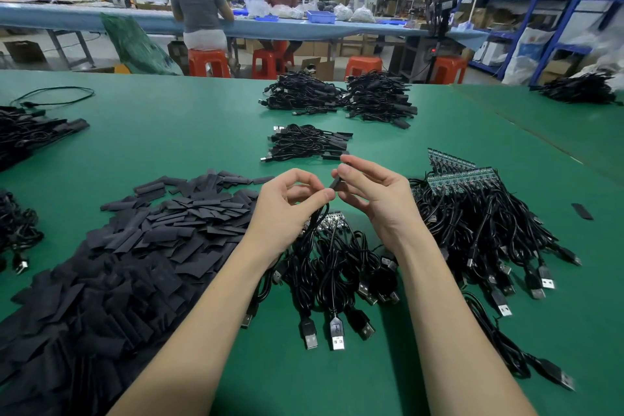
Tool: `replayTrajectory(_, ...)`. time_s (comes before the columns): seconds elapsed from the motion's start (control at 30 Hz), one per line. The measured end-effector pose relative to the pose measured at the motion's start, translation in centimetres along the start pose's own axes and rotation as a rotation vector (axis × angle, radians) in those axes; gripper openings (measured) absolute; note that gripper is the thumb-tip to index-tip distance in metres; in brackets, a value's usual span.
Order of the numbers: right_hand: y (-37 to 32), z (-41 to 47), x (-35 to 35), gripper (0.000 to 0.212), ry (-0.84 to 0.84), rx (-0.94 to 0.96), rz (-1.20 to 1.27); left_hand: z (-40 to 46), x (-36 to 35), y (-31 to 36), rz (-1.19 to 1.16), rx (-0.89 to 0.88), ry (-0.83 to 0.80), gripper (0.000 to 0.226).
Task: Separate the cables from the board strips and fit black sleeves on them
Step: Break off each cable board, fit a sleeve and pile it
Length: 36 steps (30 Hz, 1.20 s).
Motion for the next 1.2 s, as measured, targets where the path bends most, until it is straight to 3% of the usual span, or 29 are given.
replayTrajectory(0.63,0.3,-0.2,-0.5,0.017,0.038,0.010,0.018,0.1,0.1,0.3,0.049,-0.038,0.068,0.015)
replayTrajectory(0.73,0.0,-0.1,-0.5,0.016,0.051,0.017,0.021,0.2,0.0,0.4,0.081,-0.025,0.000,0.018)
replayTrajectory(0.83,-0.3,0.2,-0.1,0.018,0.103,0.029,0.075,0.2,-0.1,0.0,0.260,0.012,-0.134,0.034)
replayTrajectory(0.9,-0.6,0.4,0.6,0.021,0.157,0.046,0.108,0.2,0.0,0.2,0.335,-0.017,-0.186,0.030)
replayTrajectory(1.1,-0.5,1.0,1.7,0.056,0.162,0.029,0.030,1.7,0.6,1.9,0.404,-0.182,-0.028,0.020)
replayTrajectory(1.2,-0.2,1.5,2.6,0.054,0.240,0.021,-0.029,4.6,0.0,2.9,0.548,-0.335,0.059,0.021)
Point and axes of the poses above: each hand's wrist, its own z-axis towards the middle knuckle, its own x-axis out of the back of the hand, y = z × x, the point moved 5 cm from there along z, towards the middle knuckle, and after that the axes turned 10 degrees about y, right-handed, at the moved point
